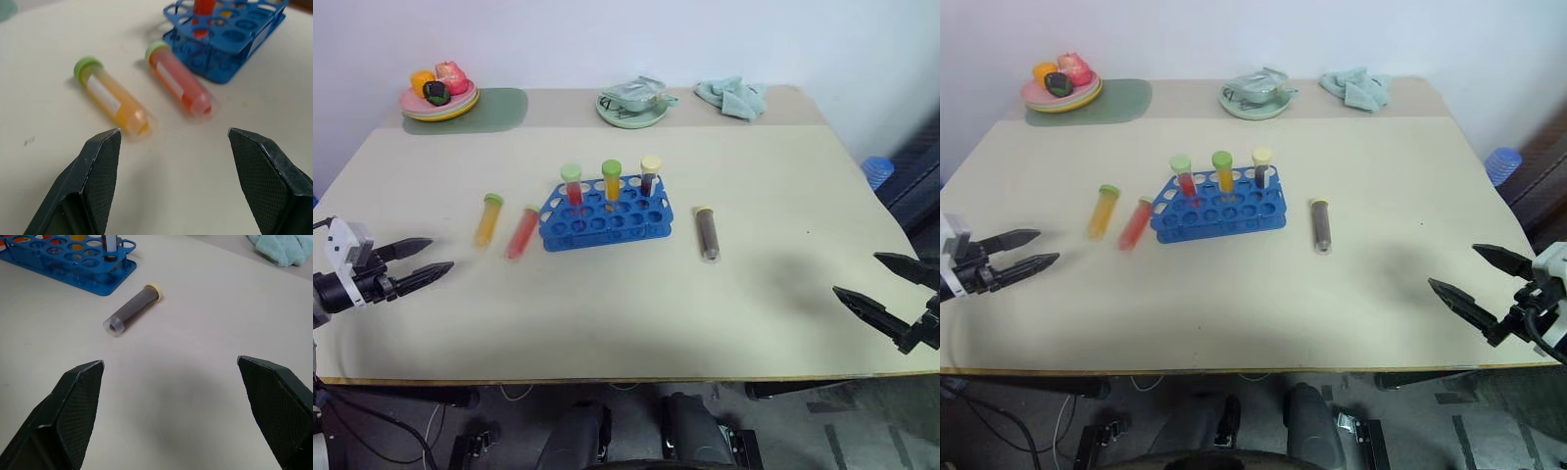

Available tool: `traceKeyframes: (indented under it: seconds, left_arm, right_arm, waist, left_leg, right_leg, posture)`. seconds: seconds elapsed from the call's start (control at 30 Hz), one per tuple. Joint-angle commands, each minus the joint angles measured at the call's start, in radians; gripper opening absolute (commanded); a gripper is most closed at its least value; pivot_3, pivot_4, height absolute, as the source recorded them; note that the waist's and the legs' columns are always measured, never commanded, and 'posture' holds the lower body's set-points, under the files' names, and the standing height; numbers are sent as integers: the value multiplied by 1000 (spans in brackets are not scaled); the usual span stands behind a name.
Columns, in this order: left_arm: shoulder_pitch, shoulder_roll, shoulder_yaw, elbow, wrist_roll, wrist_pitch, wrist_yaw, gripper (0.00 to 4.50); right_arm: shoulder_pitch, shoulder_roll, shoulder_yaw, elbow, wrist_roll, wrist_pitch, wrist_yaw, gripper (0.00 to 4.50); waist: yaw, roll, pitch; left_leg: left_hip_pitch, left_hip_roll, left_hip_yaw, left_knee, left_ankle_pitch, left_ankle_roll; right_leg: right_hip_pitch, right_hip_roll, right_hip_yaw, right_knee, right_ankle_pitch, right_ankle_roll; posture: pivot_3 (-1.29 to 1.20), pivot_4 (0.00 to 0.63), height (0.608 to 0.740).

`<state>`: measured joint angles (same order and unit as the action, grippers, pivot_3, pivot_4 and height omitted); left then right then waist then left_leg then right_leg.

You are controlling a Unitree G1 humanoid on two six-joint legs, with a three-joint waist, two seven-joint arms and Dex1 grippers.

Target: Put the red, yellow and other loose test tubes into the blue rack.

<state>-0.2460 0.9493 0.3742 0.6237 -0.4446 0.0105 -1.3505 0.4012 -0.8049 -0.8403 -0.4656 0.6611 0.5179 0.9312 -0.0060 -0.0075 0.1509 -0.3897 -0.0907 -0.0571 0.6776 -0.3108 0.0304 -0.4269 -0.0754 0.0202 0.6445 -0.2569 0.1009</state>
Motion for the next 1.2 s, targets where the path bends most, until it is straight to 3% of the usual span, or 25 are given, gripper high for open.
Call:
traceKeyframes:
  seconds: [0.03, 0.37, 0.57, 0.73, 0.8, 0.97, 1.2]
  left_arm:
    - [-17, 27, 12, -6, 3, -24, -25, 3542]
    - [-49, 0, 13, -54, -36, 27, -66, 3542]
    - [-89, -10, 10, -120, -106, 131, -141, 3542]
    - [-137, -35, -1, -167, -139, 166, -176, 3542]
    - [-153, -46, -21, -197, -135, 149, -200, 3542]
    - [-185, -82, -59, -282, -138, 148, -211, 3542]
    - [-209, -129, -137, -393, -135, 165, -212, 3542]
  right_arm:
    - [2, -17, -36, -22, 14, 4, 0, 4500]
    - [-34, -17, 5, -52, 28, 48, -45, 4500]
    - [-131, -52, 86, -82, 55, 152, -136, 4500]
    - [-346, -99, 232, -47, 118, 288, -230, 4500]
    - [-506, -78, 321, -9, 164, 366, -301, 4500]
    - [-741, -44, 474, 77, 218, 554, -400, 4500]
    - [-1149, 99, 633, 481, 117, 844, -598, 4500]
  waist:
    - [2, 0, 0]
    - [15, 0, 0]
    - [16, 0, 0]
    - [12, 1, 0]
    - [8, 1, 1]
    - [10, 1, 1]
    - [8, 2, 2]
  left_leg:
    - [0, 0, 0, 0, 0, 0]
    - [0, 0, 0, 0, 0, 0]
    - [0, 0, 0, 0, 0, 0]
    - [-1, 0, 0, 0, 0, 0]
    - [-1, 0, 0, 0, 0, 0]
    - [-1, 0, 0, 0, 0, 0]
    - [-3, -1, 0, 1, 3, -5]
  right_leg:
    - [0, 0, 0, 0, 0, 0]
    - [0, 0, 0, 0, 0, 0]
    - [0, 0, 0, 0, 0, 0]
    - [-1, 0, 0, 0, 0, 0]
    - [-1, 0, 0, 0, 0, 0]
    - [-2, 0, -1, 0, 0, 0]
    - [-3, -1, -1, -1, 0, 0]
  posture:
    - [0, 150, 740]
    - [0, 150, 740]
    - [0, 150, 740]
    - [0, 150, 740]
    - [0, 150, 740]
    - [0, 150, 740]
    - [0, 150, 740]
